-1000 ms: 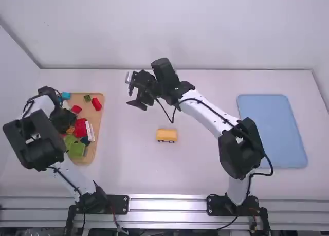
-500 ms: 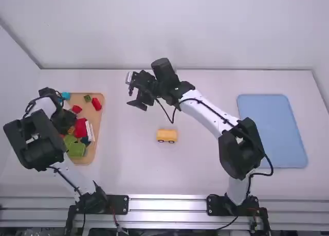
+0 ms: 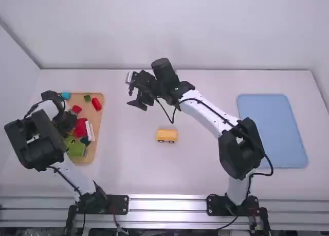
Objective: Assemble lego blocks to make yellow taxi
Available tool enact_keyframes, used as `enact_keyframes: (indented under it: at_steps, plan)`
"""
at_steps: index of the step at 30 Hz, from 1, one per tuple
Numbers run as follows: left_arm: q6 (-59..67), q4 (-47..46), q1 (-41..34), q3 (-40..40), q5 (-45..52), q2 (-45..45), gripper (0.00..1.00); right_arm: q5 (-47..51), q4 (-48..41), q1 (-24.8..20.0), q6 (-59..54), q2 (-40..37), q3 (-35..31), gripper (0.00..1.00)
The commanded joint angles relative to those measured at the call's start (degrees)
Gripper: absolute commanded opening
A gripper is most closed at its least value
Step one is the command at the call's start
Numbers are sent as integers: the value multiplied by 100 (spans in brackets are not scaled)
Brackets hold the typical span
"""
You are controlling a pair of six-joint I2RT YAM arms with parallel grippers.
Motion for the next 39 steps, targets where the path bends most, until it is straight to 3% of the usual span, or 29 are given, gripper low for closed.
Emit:
enact_keyframes:
  at_steps: [1, 19, 24, 29, 39]
  plan:
    - [-20, 35, -17, -61, -63, -24, 53, -31, -2, -15, 4, 57, 179, 99]
    - [-20, 494, -42, -433, 396, -24, 48, -31, 20, -57, 4, 57, 142, 99]
    - [22, 437, -35, -433, 387, -24, 57, -31, 15, -76, 24, 57, 142, 99]
    - [20, 466, -11, -433, 369, -24, 58, -31, 15, -94, 20, 57, 140, 98]
    - [-22, 546, -11, -435, 111, -24, 52, -31, 2, -101, 7, 57, 111, 99]
